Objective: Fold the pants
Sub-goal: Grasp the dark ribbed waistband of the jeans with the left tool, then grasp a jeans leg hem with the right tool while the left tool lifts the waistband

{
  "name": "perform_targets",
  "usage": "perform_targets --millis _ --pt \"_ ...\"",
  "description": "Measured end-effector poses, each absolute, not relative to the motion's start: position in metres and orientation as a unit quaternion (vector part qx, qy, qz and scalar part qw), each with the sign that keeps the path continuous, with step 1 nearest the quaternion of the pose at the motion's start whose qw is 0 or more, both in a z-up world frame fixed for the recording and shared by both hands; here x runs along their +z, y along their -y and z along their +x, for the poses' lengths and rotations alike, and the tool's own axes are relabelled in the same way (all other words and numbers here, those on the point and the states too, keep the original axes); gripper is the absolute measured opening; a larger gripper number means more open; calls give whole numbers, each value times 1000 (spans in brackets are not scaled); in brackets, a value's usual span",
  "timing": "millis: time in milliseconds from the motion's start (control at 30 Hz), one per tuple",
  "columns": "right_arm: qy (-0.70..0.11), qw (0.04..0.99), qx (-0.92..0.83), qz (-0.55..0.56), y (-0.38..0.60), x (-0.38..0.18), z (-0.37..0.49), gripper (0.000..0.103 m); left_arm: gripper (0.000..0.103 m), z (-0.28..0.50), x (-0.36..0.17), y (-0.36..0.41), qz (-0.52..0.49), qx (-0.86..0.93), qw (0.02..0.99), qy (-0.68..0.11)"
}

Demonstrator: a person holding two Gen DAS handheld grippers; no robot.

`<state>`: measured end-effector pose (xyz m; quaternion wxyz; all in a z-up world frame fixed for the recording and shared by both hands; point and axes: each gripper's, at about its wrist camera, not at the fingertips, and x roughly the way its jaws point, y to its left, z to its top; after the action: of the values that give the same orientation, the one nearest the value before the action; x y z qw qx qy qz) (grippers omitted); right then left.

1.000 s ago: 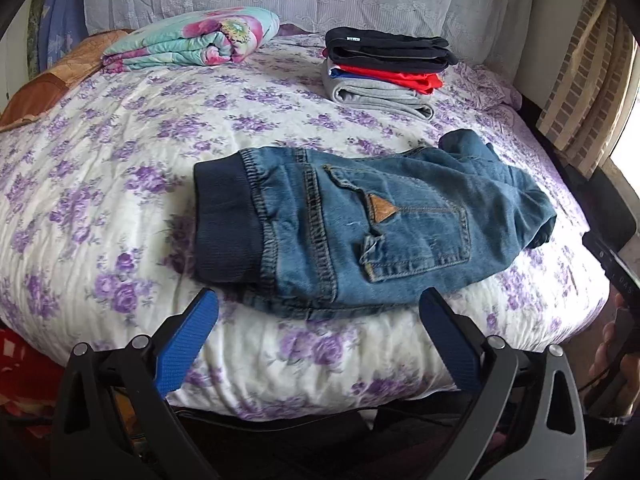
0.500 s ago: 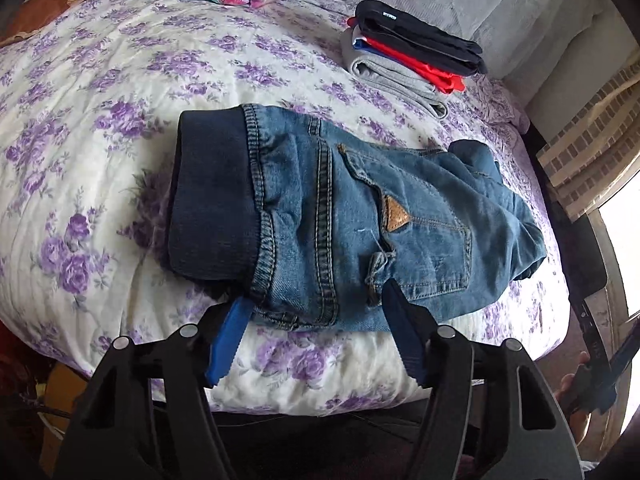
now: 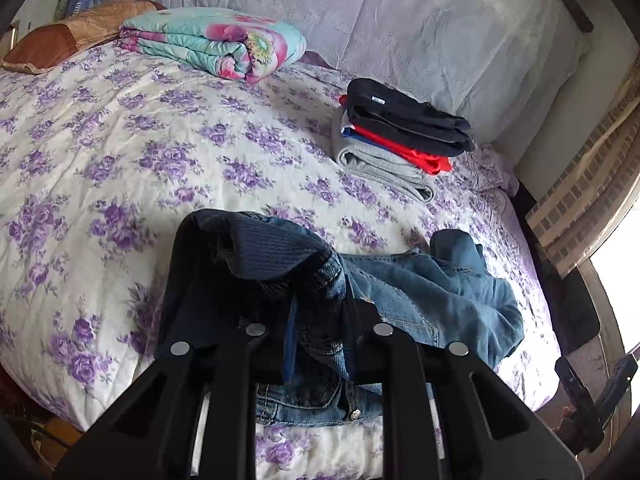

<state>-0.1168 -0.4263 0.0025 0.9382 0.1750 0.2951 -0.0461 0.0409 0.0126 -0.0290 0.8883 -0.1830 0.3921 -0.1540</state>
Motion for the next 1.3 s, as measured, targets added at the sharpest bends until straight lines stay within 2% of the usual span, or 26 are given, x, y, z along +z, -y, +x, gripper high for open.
perform_targets --millis 133,167,200,233,267,300,333,367,400,433,467,600,633,800,900,1033,1067,1100,1133,1233,1300 --pt "-325 898 69 286 430 -13 -97 99 22 40 -38 5 -148 -154 883 -418" --pt "-328 893 82 298 427 -16 -94 99 38 36 -42 9 -142 -157 882 -421" --pt "-333 889 87 302 423 -20 -92 99 49 33 -46 11 -142 -159 880 -424" --pt "-339 888 88 298 416 -24 -89 99 69 29 -52 14 -147 -160 878 -428" --pt "-344 888 87 292 411 -27 -88 99 78 26 -59 17 -150 -165 876 -428" --pt "-350 888 86 287 405 -31 -86 99 78 27 -66 23 -144 -168 872 -437" --pt "-356 886 86 286 402 -34 -84 99 78 29 -72 29 -130 -162 870 -446" --pt "-362 883 86 288 399 -38 -81 99 71 32 -74 32 -123 -158 874 -443" --pt "-365 879 87 295 399 -42 -82 99 62 35 -74 30 -121 -157 879 -434" --pt "-365 877 85 301 399 -44 -80 97 43 39 -72 26 -127 -158 881 -427" --pt "-366 875 81 305 401 -46 -80 94 36 44 -68 20 -144 -169 878 -424" --pt "-359 869 86 329 409 -49 -78 87 24 46 -23 -2 -167 -175 903 -355" --pt "-354 866 96 341 410 -48 -77 87 10 44 -7 -6 -159 -162 916 -330" --pt "-354 827 179 397 397 -54 -62 87 11 42 33 -15 -156 -169 927 -295" --pt "-360 809 191 425 388 -68 -51 87 11 51 19 -6 -143 -166 920 -325" --pt "-321 815 169 451 396 -62 -40 86 11 52 7 -20 -179 -161 914 -326" --pt "-308 826 153 446 398 -56 -41 82 11 51 9 -24 -187 -162 914 -322" --pt "-302 837 130 437 400 -53 -43 62 11 50 11 -26 -188 -161 915 -319" --pt "-294 847 113 428 402 -50 -46 35 11 49 13 -27 -185 -159 917 -316" --pt "-273 872 76 399 406 -49 -56 13 12 47 11 -25 -184 -165 915 -318" --pt "-248 905 39 342 399 -34 -70 11 12 46 7 -22 -188 -169 913 -320"
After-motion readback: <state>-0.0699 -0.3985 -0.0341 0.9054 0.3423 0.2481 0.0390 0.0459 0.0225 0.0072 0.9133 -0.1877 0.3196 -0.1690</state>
